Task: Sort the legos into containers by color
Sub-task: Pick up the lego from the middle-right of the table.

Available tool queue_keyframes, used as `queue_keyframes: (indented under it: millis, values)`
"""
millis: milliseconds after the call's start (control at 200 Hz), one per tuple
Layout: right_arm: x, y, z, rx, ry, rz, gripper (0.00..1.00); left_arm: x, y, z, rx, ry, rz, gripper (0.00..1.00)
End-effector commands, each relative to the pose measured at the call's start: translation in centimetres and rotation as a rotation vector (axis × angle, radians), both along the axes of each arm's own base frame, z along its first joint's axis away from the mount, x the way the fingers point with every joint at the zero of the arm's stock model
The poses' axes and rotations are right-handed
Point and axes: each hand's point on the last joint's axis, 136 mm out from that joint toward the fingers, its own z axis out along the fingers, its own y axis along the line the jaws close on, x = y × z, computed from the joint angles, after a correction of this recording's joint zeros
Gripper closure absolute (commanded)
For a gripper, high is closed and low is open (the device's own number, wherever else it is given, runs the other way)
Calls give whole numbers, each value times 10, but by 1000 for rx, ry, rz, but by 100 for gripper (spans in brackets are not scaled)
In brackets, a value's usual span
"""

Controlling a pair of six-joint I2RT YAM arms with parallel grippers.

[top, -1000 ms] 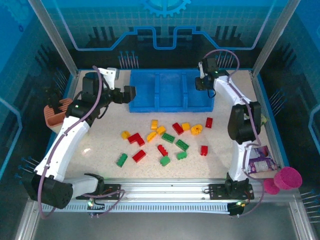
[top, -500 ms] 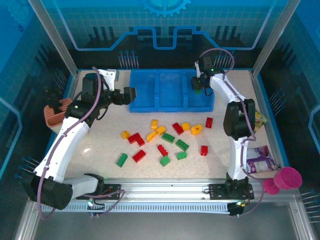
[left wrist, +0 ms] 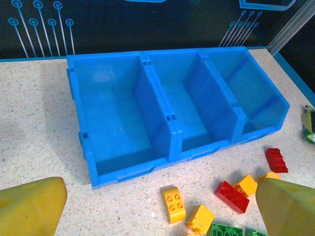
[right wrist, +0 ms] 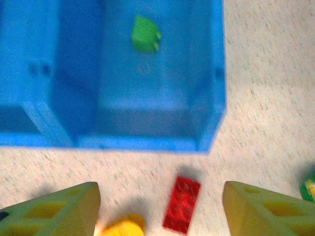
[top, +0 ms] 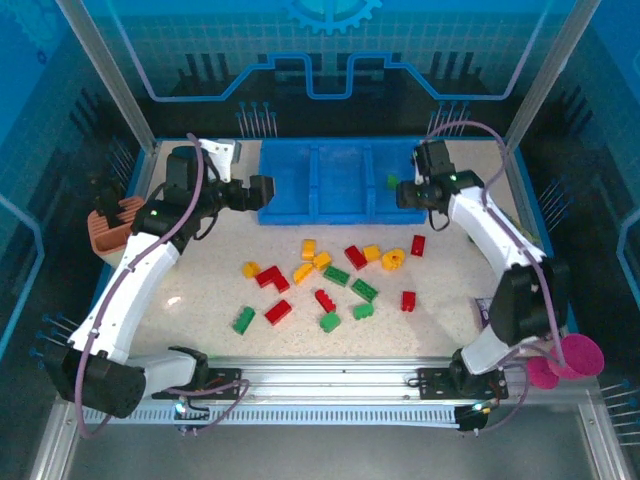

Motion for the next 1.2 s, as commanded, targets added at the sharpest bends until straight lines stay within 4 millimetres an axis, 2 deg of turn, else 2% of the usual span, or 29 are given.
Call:
queue_keyframes:
  millis: [0, 185, 640, 781, 861, 981, 1191]
  values:
    - [-30, -19, -31, 19, 65, -147, 24, -3, -7, 5, -24, 4, -30, 1]
    - [-46, -16, -73, 92, 137, -183, 22, 2, -9, -2, -23, 28, -34, 0]
    - [-26, -28, -142, 107, 277, -262, 25, 0, -5, -7, -5, 41, -17, 1]
    - [-22, -26, -155, 108, 301, -256, 33, -2, -2, -6, 7, 33, -4, 1]
    - [-22, -28, -162, 105, 313, -259, 43, -4, -1, -5, 9, 32, -1, 1]
    - [-23, -27, -163, 107, 323, -261, 58, -5, 0, -7, 13, 37, 0, 1]
    - [-34, -26, -163, 76, 366, -230, 72, -4, -1, -7, 15, 37, -3, 1]
